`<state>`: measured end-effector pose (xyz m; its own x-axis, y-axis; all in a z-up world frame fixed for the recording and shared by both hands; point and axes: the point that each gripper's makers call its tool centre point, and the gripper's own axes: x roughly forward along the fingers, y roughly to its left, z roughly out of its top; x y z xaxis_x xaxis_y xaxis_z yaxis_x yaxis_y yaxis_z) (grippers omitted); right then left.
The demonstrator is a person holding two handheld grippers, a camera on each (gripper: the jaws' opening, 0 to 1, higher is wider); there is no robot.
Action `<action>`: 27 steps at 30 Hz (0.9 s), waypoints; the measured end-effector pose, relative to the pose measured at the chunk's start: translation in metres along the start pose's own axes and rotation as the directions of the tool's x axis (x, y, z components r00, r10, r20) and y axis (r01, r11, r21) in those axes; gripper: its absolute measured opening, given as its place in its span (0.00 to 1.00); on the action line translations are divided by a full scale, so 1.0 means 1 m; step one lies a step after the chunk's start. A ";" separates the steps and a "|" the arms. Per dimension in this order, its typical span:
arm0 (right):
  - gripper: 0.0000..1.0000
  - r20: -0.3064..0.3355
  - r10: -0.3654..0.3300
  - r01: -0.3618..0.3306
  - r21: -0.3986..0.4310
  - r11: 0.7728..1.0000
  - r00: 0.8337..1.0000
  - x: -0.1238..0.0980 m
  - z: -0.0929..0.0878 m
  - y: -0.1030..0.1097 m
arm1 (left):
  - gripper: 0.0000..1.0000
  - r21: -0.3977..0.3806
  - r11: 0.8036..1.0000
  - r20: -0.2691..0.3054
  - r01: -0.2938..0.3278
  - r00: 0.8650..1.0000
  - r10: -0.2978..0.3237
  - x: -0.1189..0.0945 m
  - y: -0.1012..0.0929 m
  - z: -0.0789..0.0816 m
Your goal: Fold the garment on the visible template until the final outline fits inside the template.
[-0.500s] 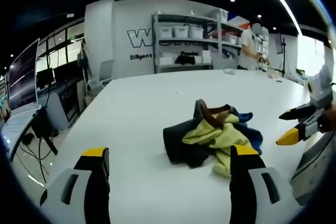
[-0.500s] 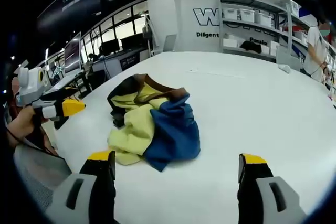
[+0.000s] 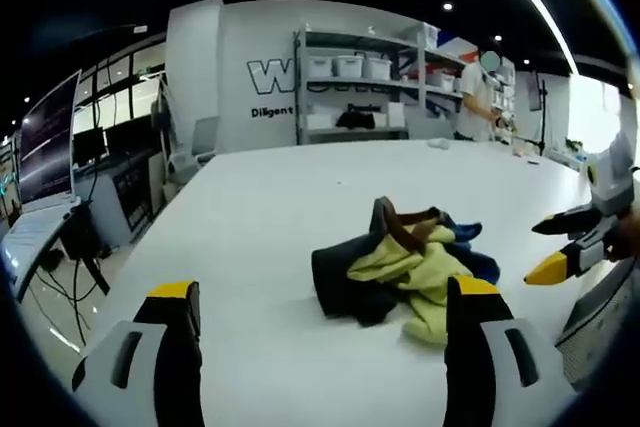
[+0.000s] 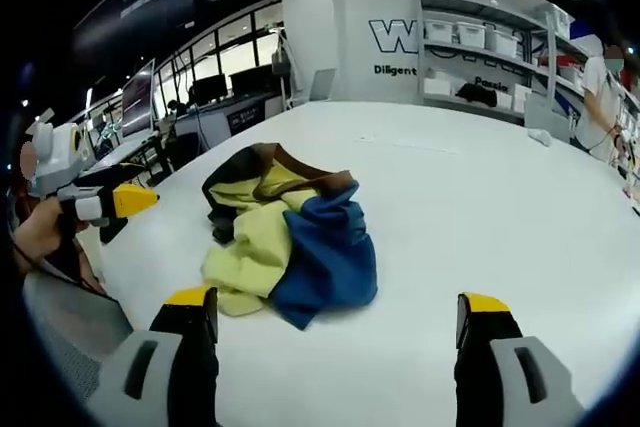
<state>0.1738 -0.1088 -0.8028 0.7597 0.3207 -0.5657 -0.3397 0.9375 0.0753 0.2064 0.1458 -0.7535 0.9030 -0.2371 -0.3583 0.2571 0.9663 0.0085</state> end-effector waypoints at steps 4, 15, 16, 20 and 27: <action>0.99 0.007 0.014 -0.014 0.044 0.999 1.000 0.000 0.001 -0.001 | 0.96 -0.008 1.000 -0.026 0.003 1.000 -0.003 0.001 0.000 -0.004; 0.98 0.034 -0.001 0.000 0.032 0.999 0.999 0.000 0.005 -0.005 | 0.94 0.002 1.000 -0.034 0.028 0.999 -0.028 0.002 -0.007 -0.004; 0.98 0.035 -0.004 0.003 0.034 0.999 0.999 -0.001 0.005 -0.006 | 0.94 0.002 1.000 -0.035 0.027 0.999 -0.027 0.002 -0.007 -0.004; 0.95 0.043 -0.013 0.011 0.030 0.999 0.999 -0.002 0.007 -0.008 | 0.91 -0.004 0.999 -0.042 0.035 0.999 -0.035 0.001 -0.008 -0.006; 0.95 0.036 -0.006 0.005 0.027 1.000 0.999 0.000 0.006 -0.006 | 0.91 0.001 0.999 -0.053 0.052 0.997 -0.052 0.003 -0.012 -0.007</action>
<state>0.1788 -0.1140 -0.7985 0.7812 0.3193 -0.5364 -0.3204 0.9426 0.0945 0.2035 0.1342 -0.7614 0.8690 -0.2811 -0.4072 0.3036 0.9527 -0.0096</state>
